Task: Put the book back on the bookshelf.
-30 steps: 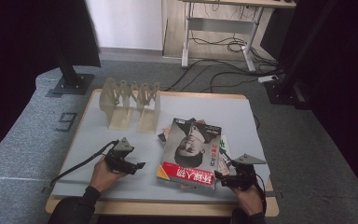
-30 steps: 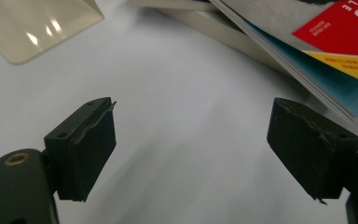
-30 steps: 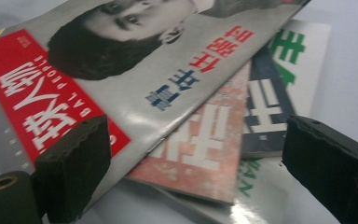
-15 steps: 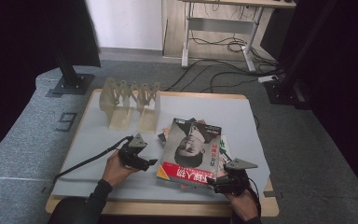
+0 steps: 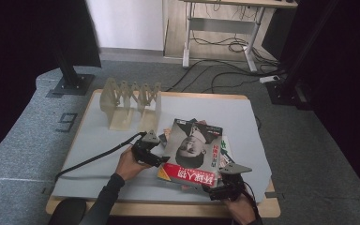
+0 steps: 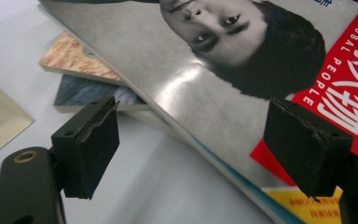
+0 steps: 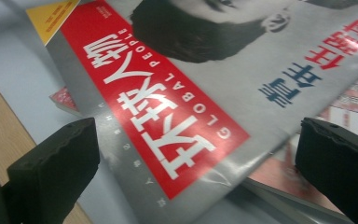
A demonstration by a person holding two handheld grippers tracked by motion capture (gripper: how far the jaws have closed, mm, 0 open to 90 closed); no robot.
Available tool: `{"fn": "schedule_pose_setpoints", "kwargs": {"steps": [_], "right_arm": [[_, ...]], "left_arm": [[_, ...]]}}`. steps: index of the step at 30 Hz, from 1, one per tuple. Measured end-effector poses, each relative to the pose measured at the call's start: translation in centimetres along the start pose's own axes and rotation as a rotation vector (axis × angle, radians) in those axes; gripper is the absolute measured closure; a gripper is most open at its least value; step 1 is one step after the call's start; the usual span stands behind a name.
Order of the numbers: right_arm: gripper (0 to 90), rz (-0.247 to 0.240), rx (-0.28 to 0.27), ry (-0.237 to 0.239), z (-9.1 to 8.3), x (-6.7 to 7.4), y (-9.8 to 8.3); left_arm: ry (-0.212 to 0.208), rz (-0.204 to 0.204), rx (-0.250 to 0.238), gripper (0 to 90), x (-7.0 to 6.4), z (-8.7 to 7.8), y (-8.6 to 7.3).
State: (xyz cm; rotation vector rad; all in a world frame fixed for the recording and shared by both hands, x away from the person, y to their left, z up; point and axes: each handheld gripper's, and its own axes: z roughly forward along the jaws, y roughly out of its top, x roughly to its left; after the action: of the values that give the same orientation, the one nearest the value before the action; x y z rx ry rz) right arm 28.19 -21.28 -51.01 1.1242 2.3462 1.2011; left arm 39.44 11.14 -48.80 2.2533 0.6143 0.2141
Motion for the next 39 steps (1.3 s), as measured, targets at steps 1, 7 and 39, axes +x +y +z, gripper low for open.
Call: {"fn": "schedule_pose_setpoints", "kwargs": {"steps": [1,7,39], "right_arm": [[0.0,-0.006,0.001,-0.003,0.1,0.1,0.0],[1.2,-0.051,0.020,-0.036,0.2,0.4,0.0],[5.9,0.090,-0.018,-0.042,1.0,-4.6,1.8]], "left_arm": [[-0.004,-0.003,0.003,19.1,0.0,0.2,0.0],[-0.036,-0.015,0.009,21.4,-0.3,1.6,0.1],[-0.046,-0.044,-0.002,20.8,-1.2,2.1,-0.4]]}}
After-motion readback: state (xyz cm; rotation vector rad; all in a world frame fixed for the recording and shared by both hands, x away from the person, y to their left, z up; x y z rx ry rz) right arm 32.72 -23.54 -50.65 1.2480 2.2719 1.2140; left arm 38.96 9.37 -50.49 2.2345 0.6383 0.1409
